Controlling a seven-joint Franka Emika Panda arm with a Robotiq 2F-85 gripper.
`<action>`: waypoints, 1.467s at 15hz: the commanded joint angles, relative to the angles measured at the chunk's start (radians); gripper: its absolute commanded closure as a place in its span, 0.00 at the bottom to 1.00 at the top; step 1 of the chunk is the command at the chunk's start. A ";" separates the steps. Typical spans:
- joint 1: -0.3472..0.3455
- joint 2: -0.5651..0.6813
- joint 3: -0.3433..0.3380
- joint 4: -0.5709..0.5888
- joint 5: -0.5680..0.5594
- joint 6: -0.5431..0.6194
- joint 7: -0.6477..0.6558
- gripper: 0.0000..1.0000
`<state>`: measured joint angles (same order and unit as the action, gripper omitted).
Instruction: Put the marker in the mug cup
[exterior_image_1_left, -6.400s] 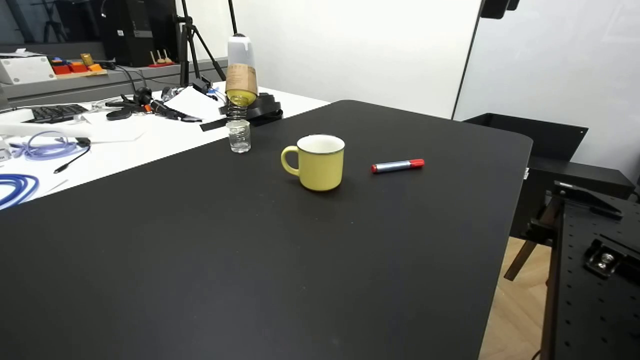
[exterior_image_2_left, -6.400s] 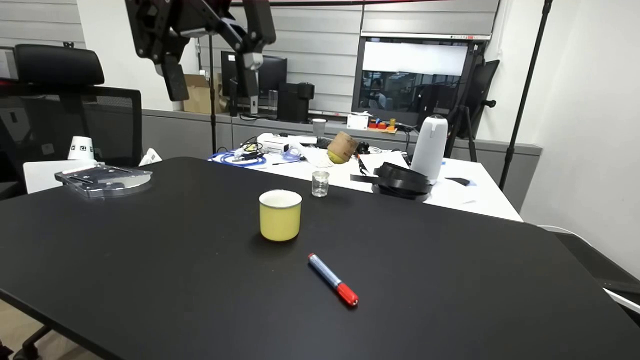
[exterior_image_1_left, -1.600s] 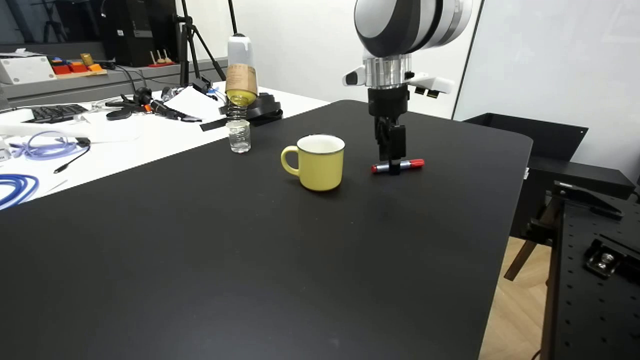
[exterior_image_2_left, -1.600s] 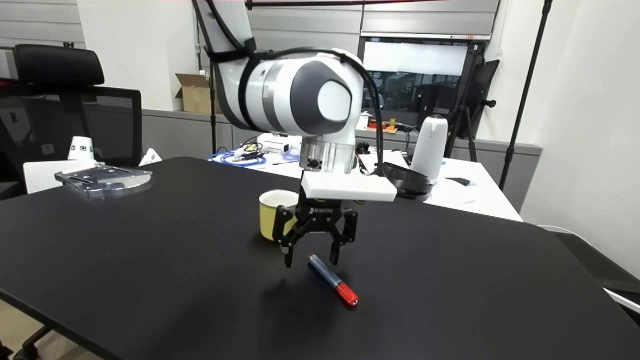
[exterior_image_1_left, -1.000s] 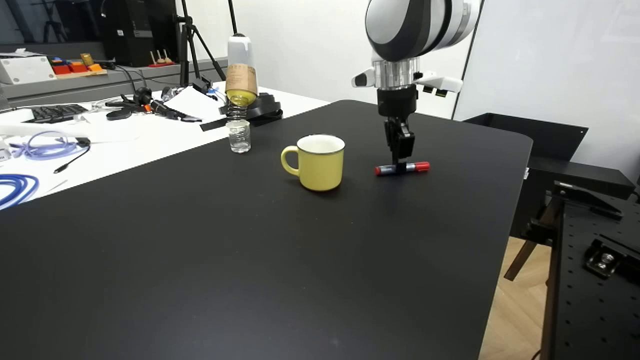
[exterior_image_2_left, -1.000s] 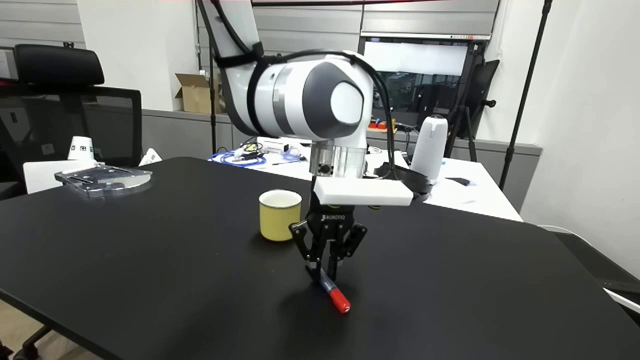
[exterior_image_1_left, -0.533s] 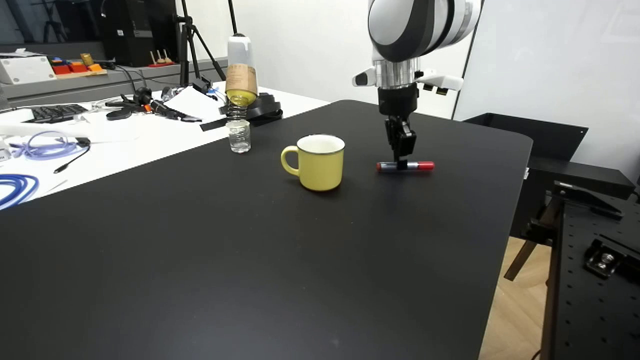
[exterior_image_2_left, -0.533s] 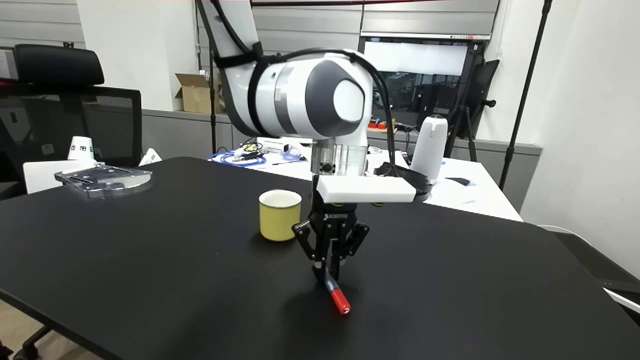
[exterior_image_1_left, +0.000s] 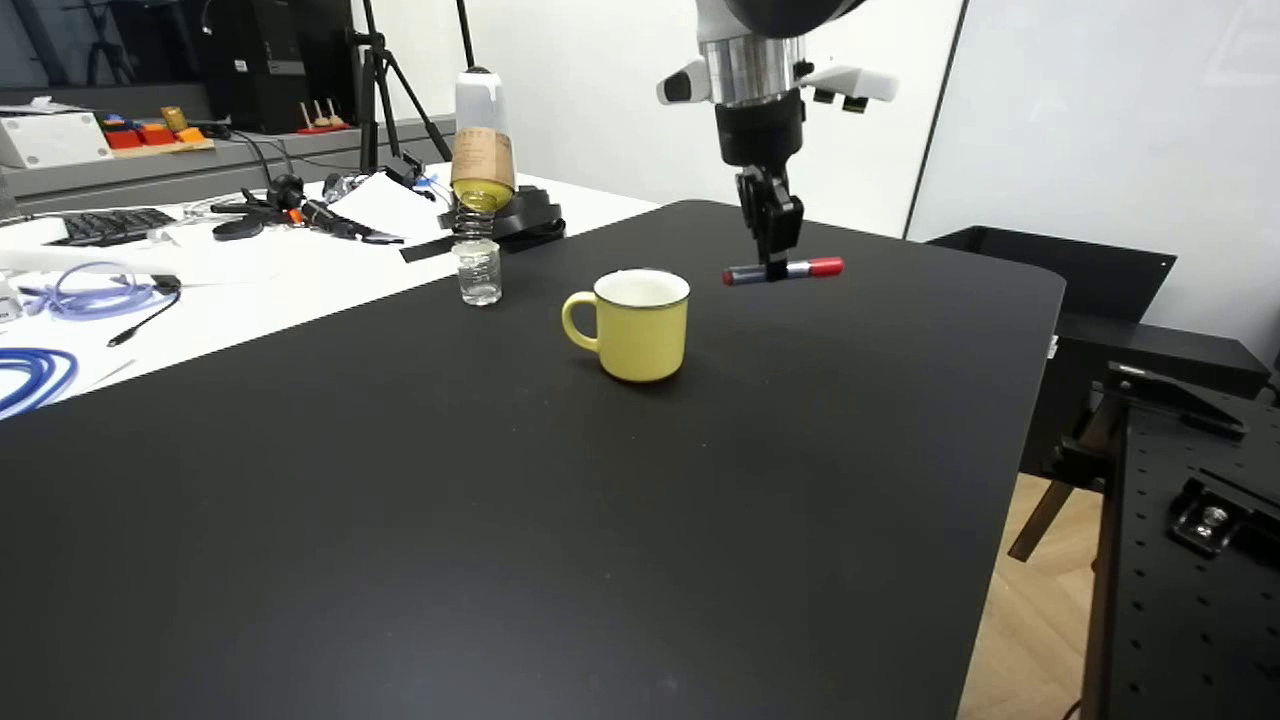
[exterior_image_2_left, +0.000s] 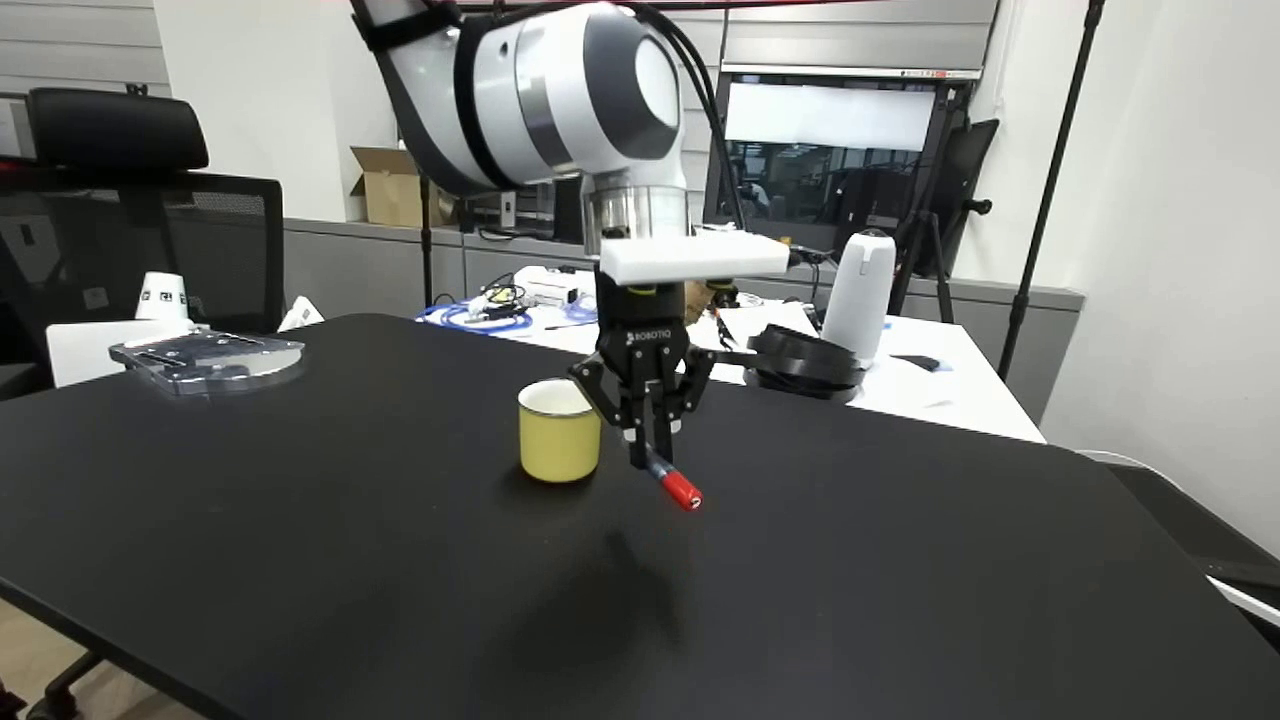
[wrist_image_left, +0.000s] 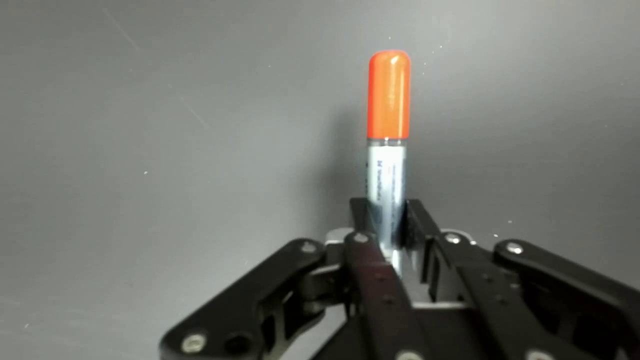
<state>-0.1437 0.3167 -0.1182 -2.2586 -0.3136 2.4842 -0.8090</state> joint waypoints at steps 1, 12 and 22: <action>0.047 -0.096 0.002 -0.007 -0.092 -0.046 0.091 0.95; 0.041 -0.076 0.095 0.165 0.216 -0.182 0.019 0.95; 0.019 0.046 0.114 0.342 0.386 -0.527 0.025 0.79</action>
<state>-0.1152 0.3628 -0.0152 -1.9171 0.0766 1.9584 -0.7872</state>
